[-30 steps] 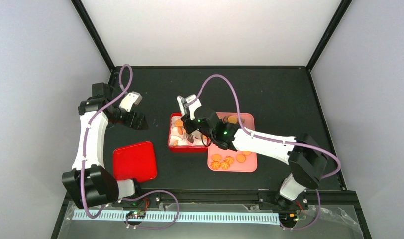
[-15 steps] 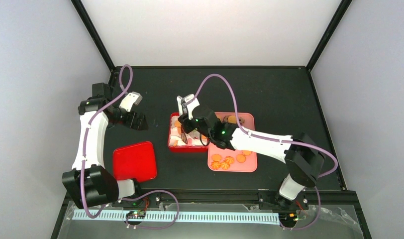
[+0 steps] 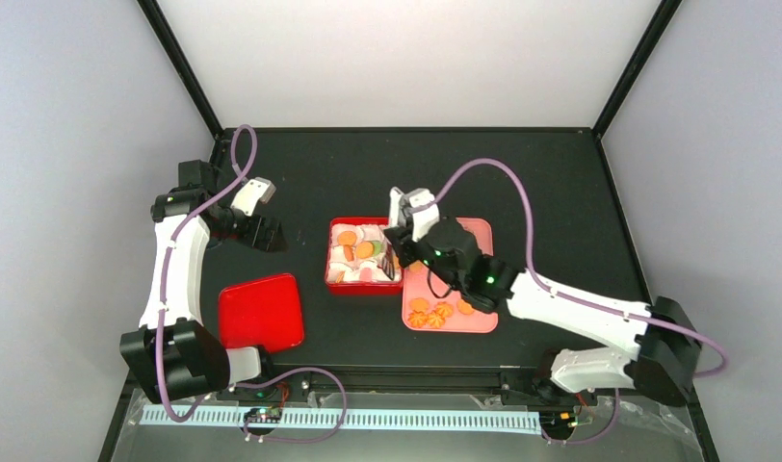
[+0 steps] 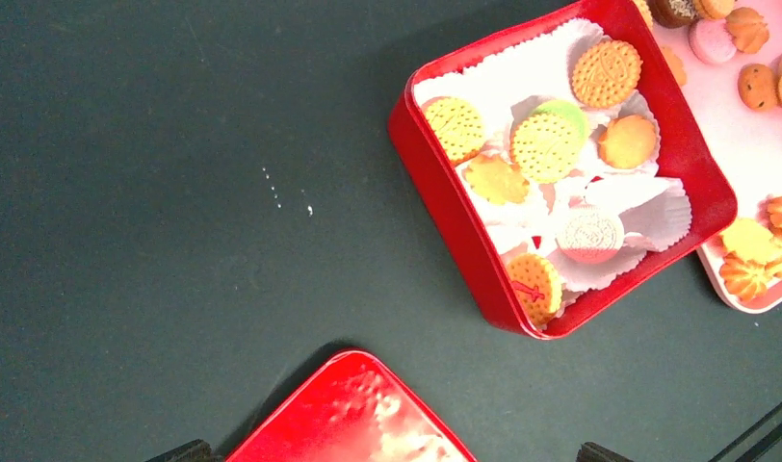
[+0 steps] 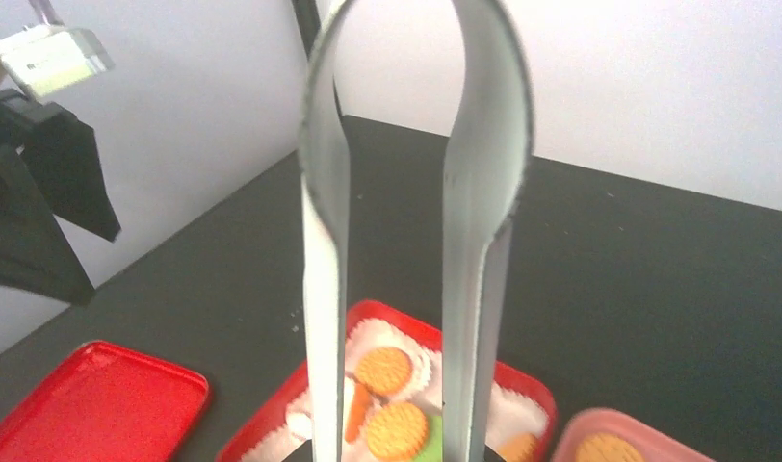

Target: Pack the cookies

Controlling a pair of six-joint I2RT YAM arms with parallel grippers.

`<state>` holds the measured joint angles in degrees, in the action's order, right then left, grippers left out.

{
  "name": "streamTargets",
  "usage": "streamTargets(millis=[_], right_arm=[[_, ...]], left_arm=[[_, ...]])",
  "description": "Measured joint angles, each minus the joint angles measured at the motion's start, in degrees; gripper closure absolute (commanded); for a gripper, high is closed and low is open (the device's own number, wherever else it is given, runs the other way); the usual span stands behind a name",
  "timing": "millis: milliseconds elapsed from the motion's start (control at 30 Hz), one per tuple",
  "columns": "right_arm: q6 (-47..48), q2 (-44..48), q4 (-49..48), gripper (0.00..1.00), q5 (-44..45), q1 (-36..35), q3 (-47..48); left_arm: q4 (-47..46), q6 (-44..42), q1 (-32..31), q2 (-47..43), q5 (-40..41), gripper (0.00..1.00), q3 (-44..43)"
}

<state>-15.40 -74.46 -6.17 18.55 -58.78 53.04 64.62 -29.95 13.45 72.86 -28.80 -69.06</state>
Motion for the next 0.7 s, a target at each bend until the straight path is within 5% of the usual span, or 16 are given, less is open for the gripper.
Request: streamTargets(millis=[267, 700], right_arm=[[-2.01, 11.06, 4.33, 0.61, 2.58, 0.0, -12.83], [-5.79, 8.37, 4.0, 0.6, 0.37, 0.0, -16.26]], left_arm=[[0.07, -0.07, 0.0, 0.0, -1.53, 0.01, -0.02], [0.07, -0.52, 0.0, 0.0, -1.7, 0.01, 0.0]])
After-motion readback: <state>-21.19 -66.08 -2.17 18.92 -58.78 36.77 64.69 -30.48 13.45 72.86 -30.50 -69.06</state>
